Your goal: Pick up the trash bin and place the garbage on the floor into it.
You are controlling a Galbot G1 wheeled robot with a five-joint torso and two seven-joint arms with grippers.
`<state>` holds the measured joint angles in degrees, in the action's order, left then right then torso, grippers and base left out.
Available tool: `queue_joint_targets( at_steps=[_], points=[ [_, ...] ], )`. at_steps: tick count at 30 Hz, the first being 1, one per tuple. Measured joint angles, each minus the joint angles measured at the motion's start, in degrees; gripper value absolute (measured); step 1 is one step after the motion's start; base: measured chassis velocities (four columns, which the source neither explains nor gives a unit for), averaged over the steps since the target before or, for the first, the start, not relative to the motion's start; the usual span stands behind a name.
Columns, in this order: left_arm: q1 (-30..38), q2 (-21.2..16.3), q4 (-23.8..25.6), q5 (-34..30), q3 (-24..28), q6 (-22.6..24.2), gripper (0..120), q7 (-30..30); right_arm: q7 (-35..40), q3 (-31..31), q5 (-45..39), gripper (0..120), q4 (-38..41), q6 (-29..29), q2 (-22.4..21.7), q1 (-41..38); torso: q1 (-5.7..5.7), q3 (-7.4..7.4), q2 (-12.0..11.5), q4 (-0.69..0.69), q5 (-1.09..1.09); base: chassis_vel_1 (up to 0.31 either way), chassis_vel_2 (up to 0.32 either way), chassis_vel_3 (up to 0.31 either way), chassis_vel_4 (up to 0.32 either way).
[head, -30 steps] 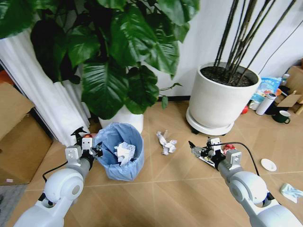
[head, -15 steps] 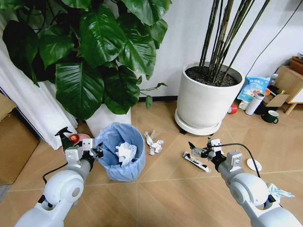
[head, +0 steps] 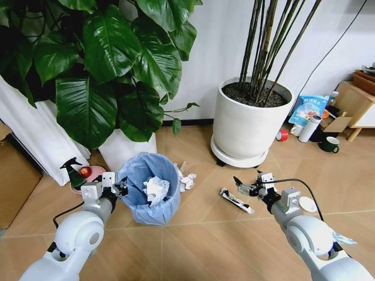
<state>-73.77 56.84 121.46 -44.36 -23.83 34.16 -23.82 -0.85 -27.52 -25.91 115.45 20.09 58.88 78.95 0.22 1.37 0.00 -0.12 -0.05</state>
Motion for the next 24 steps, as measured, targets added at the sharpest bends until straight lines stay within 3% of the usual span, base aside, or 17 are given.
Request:
queue_joint_targets(
  at_steps=[24],
  points=[
    [-0.3, -0.1, 0.1, 0.0, -0.2, -0.1, 0, 0.1, -0.1, 1.2, 0.8, 100, 0.0, -0.2, 0.5, 0.2, 0.00, 0.00, 0.0, -0.01, 0.01, -0.056, 0.057, 0.058, -0.062]
  ],
)
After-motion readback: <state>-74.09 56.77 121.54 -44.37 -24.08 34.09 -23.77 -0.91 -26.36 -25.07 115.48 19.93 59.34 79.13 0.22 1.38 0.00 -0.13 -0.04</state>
